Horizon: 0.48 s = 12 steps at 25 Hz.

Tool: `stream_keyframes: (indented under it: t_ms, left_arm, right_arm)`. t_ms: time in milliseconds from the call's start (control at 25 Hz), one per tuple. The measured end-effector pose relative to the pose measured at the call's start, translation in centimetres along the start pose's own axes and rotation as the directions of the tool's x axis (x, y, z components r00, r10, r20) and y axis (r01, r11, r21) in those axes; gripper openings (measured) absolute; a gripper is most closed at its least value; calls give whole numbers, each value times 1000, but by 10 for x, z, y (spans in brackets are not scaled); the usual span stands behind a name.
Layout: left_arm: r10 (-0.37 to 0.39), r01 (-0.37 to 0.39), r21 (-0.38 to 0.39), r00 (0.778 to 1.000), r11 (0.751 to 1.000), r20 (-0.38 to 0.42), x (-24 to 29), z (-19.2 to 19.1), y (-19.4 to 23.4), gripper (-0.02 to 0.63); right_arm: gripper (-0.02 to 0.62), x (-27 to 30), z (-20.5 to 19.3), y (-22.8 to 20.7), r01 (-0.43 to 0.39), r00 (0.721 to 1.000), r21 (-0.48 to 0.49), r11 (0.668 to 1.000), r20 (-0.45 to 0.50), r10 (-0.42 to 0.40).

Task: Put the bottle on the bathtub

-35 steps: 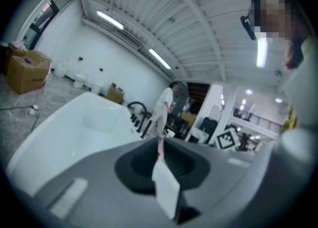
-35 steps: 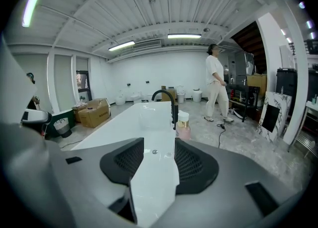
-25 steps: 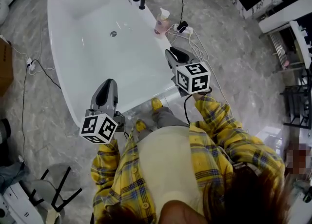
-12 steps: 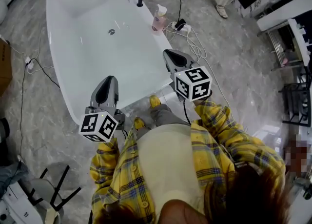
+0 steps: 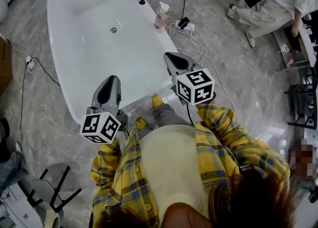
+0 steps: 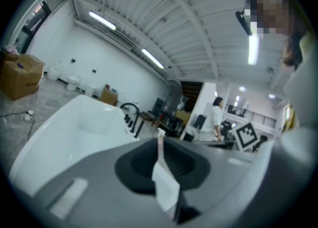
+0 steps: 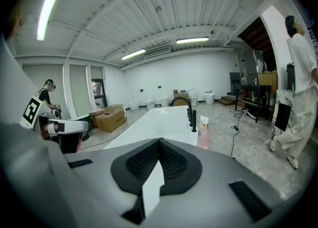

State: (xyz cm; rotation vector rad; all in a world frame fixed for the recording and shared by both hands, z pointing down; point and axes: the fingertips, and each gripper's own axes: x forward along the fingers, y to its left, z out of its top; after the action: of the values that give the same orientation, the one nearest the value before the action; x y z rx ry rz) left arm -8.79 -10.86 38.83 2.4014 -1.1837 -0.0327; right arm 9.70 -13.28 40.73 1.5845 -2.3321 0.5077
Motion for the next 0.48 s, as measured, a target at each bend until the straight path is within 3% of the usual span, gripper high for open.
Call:
stream_keyframes:
  t_ms: [480]
  left_arm:
    - [8,-8,0,1000,1000,-6,5,-2,-1,37]
  right_arm:
    - [12,1,-1,-8,5,1000,20,1000,-11,-5]
